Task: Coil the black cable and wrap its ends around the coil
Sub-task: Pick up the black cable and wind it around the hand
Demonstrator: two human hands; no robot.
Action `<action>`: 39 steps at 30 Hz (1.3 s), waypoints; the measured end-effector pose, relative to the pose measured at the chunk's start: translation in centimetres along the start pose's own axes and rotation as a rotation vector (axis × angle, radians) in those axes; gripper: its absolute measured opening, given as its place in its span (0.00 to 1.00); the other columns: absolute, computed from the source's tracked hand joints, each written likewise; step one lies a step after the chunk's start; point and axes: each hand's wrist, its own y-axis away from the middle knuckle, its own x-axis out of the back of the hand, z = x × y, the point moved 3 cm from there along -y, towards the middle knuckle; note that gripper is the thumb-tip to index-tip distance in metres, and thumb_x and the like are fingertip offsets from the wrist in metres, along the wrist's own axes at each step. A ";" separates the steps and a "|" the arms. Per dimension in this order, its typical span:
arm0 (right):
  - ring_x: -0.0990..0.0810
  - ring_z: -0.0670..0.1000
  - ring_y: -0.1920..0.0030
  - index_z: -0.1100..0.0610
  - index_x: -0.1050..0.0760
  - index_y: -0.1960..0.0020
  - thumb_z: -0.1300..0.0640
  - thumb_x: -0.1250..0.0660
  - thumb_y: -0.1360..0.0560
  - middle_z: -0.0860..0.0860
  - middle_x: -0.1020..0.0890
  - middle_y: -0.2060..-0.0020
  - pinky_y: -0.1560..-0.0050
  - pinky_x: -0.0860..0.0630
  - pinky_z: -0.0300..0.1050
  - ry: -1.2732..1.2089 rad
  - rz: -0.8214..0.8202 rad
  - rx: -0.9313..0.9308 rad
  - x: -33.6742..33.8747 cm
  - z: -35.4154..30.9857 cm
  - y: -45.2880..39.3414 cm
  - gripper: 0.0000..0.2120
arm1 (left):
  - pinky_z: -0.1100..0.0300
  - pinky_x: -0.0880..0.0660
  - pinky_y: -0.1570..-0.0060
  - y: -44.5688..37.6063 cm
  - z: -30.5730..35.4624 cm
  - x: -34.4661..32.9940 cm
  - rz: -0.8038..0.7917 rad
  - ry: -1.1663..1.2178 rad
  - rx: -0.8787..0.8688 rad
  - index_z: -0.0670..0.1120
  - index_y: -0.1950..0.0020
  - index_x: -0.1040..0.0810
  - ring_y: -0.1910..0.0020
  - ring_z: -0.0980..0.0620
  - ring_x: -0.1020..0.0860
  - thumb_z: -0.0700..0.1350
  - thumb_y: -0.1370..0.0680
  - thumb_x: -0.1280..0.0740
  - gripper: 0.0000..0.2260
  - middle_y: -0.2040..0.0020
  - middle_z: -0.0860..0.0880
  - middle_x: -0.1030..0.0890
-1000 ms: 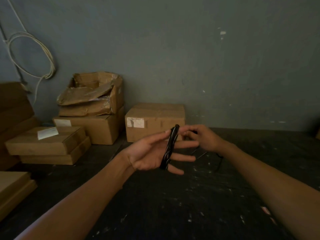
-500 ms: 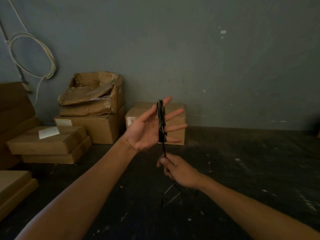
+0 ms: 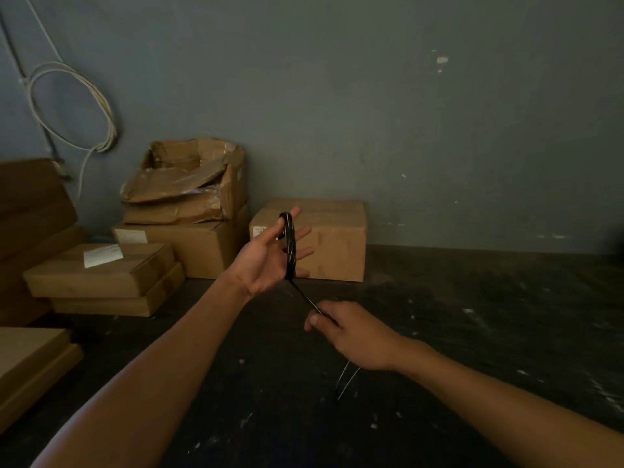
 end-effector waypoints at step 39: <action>0.21 0.57 0.63 0.49 0.19 0.61 0.32 0.36 0.31 0.58 0.18 0.65 0.59 0.25 0.53 0.205 0.119 0.202 12.5 0.1 -1.9 0.20 | 0.29 0.43 0.34 4.8 -2.9 -5.8 -0.866 0.137 0.383 0.56 0.26 0.34 0.28 0.31 0.38 0.53 0.19 0.42 0.21 0.24 0.41 0.35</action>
